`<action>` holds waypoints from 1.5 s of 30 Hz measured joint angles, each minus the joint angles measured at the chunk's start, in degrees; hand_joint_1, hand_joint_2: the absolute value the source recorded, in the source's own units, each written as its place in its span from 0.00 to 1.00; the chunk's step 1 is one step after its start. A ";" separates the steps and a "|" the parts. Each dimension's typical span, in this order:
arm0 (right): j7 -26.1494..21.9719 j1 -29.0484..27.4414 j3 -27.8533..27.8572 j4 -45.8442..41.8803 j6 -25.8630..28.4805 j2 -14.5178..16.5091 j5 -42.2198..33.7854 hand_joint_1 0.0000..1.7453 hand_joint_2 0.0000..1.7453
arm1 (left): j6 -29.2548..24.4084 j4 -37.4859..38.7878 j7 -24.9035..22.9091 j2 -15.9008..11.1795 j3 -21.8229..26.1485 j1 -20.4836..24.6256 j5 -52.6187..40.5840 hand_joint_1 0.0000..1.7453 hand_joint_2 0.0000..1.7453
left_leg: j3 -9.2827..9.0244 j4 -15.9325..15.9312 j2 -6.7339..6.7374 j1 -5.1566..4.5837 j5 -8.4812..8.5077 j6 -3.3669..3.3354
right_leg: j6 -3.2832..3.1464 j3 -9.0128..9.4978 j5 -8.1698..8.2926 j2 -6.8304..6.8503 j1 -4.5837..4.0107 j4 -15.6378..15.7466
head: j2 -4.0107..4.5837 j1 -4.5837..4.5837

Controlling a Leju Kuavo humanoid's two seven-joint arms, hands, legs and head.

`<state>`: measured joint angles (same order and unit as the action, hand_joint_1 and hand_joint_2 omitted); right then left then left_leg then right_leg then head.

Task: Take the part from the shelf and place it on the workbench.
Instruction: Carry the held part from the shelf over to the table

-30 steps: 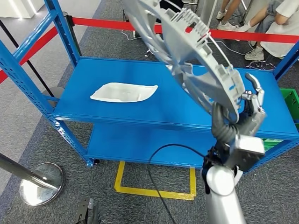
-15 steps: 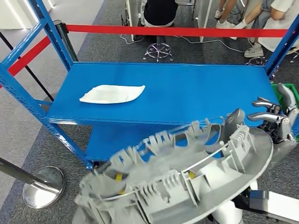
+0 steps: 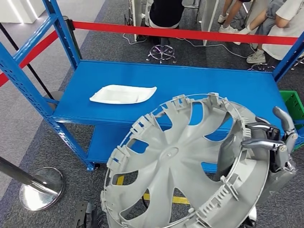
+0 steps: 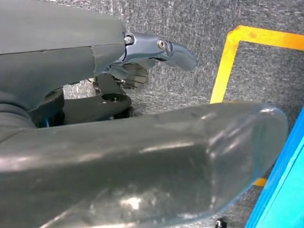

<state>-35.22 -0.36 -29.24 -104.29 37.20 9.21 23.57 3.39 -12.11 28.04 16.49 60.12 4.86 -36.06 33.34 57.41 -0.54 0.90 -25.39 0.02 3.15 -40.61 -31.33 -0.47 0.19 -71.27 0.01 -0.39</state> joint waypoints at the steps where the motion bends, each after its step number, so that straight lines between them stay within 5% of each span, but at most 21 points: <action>1: 0.15 -0.44 -0.22 -0.01 0.50 -0.21 0.11 1.00 1.00 | -0.08 0.00 -0.04 0.00 0.14 -0.04 0.03 0.00 1.00 | -0.01 0.00 0.03 0.00 -0.02 -0.03 | 0.18 -1.48 -1.08 0.02 0.10 -3.14 | -0.01 0.01; 3: 0.61 -1.15 -0.57 -0.01 1.13 -0.57 0.28 1.00 1.00 | -0.20 0.00 -0.19 -0.01 0.35 -0.10 0.02 0.00 1.00 | -0.10 0.01 0.04 0.04 -0.08 0.01 | 0.35 -1.36 0.14 0.05 0.28 -3.01 | -0.01 0.01; 6: 1.44 -1.73 -0.78 0.01 1.31 -0.93 0.48 1.00 1.00 | -0.19 0.00 -0.30 -0.02 0.55 -0.08 -0.11 0.00 1.00 | -0.36 0.13 -0.11 0.07 -0.34 0.65 | 0.28 4.41 4.88 0.06 0.50 7.99 | -0.01 0.04; 8: 2.02 -2.05 -0.92 0.03 1.28 -1.12 0.64 1.00 1.00 | -0.07 0.00 -0.33 -0.04 0.63 -0.07 -0.25 0.00 1.00 | -0.35 0.13 -0.18 -0.08 -0.31 1.38 | -0.37 6.13 5.51 -0.15 0.39 11.35 | -0.01 -0.01; 12: 3.38 -2.55 -1.14 0.05 1.06 -1.40 1.78 1.00 1.00 | 0.08 0.00 -0.50 0.15 0.72 0.04 -0.43 0.00 1.00 | 0.18 0.83 -0.07 0.06 -1.07 2.57 | -2.10 6.02 5.86 -0.27 0.31 11.71 | -0.01 -0.18; 15: 4.91 -2.59 -1.41 0.16 0.46 -1.67 3.29 1.00 1.00 | 0.08 0.00 -0.89 0.33 0.87 0.05 -0.17 0.00 1.00 | 4.65 10.23 0.04 0.01 -6.08 2.87 | -2.81 5.95 5.99 -0.17 0.33 11.86 | 0.00 -0.38; 17: 5.86 -2.72 -1.63 0.37 0.01 -2.03 4.18 1.00 1.00 | 0.08 0.00 -1.37 0.38 1.09 -0.02 0.03 0.00 1.00 | 7.38 15.58 0.04 -0.01 -7.43 2.77 | -2.93 5.92 5.99 -0.18 0.20 11.85 | -0.01 -0.37; 21: 6.86 -3.07 -1.98 0.73 -0.48 -2.62 5.09 1.00 1.00 | 0.06 0.00 -2.31 0.43 1.49 -0.02 0.17 0.00 1.00 | 5.68 11.50 0.04 -0.03 -3.40 2.34 | -2.94 6.04 5.98 -0.30 0.11 11.85 | -0.01 -0.38; 24: 6.90 -3.07 -2.00 0.74 -0.48 -2.65 5.14 1.00 1.00 | 0.06 0.00 -2.39 0.43 1.51 -0.02 0.17 0.00 1.00 | 5.39 10.93 0.04 -0.03 -3.08 2.31 | -2.94 6.05 5.97 -0.30 0.11 11.85 | -0.01 -0.37; 26: 7.22 -3.23 -2.08 0.81 -0.51 -2.85 5.48 1.00 1.00 | -0.15 0.00 -3.00 0.52 1.70 0.01 0.16 0.00 1.00 | 2.93 5.79 -0.01 -0.15 -1.26 1.89 | -2.44 6.04 6.00 -0.34 0.07 11.90 | -0.01 -0.36; 28: 7.70 -3.50 -2.27 0.92 -0.54 -3.27 5.93 1.00 1.00 | -0.58 0.00 -3.99 0.78 2.13 0.08 0.21 0.00 1.00 | 0.37 0.31 -0.07 -0.07 0.40 0.82 | -1.00 4.72 4.21 -0.21 0.02 9.22 | -0.01 0.02; 30: 7.91 -3.67 -2.41 1.04 -0.54 -3.59 6.08 1.00 1.00 | -0.81 0.00 -4.46 0.94 2.45 0.12 0.31 0.00 1.00 | 0.09 -0.40 -0.02 0.10 0.43 0.09 | 0.13 1.25 0.41 -0.02 0.06 1.90 | -0.01 0.43; 32: 7.96 -3.78 -2.46 1.19 -0.54 -3.73 6.06 1.00 1.00 | -0.86 0.00 -4.52 0.93 2.62 0.09 0.37 0.00 1.00 | 0.06 -0.39 0.04 0.09 0.41 0.05 | 0.39 -1.51 -1.42 0.01 0.15 -3.90 | -0.01 0.46; 34: 8.02 -3.83 -2.50 1.28 -0.54 -3.82 6.06 1.00 1.00 | -0.95 0.00 -4.64 0.94 2.80 0.09 0.44 0.00 1.00 | -0.11 -0.36 0.00 0.13 0.40 0.12 | 0.44 -0.18 0.92 0.03 0.28 -1.32 | -0.01 0.45; 36: 8.07 -3.80 -2.54 1.31 -0.54 -3.86 5.92 1.00 1.00 | -1.24 0.00 -4.84 0.96 2.90 0.11 0.49 0.00 1.00 | -0.28 -0.27 -0.11 0.10 0.37 0.48 | 0.42 4.01 4.46 0.03 0.42 6.61 | 0.00 0.48; 38: 8.06 -3.80 -2.67 1.32 -0.53 -3.89 5.56 1.00 1.00 | -1.85 0.00 -4.96 0.90 2.95 0.13 0.40 0.00 1.00 | -0.15 -0.07 -0.23 -0.09 0.49 1.14 | -0.06 6.30 5.90 -0.16 0.43 11.20 | 0.01 0.43; 42: 7.87 -3.87 -2.86 1.32 -0.44 -3.92 4.61 1.00 1.00 | -3.29 0.00 -4.46 0.78 3.01 0.18 -0.33 0.00 1.00 | 0.33 0.25 -0.19 -0.04 0.13 2.32 | -1.77 5.84 6.50 -0.37 0.37 11.71 | -0.01 0.31; 45: 7.60 -3.84 -2.90 1.33 -0.41 -3.92 4.10 1.00 1.00 | -4.08 0.00 -4.06 0.72 3.01 0.25 -1.01 0.00 1.00 | 3.60 8.23 -0.08 -0.03 -5.63 2.80 | -2.76 5.05 7.27 -0.13 0.42 11.97 | -0.01 0.02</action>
<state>-27.62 -4.20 -32.14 -102.96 36.79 5.29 27.67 -0.69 -12.11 23.98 17.21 63.12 5.11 -37.06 36.95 65.65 -0.62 0.86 -31.02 2.82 0.38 -35.56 -24.06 -0.60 0.61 -59.30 0.00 -0.37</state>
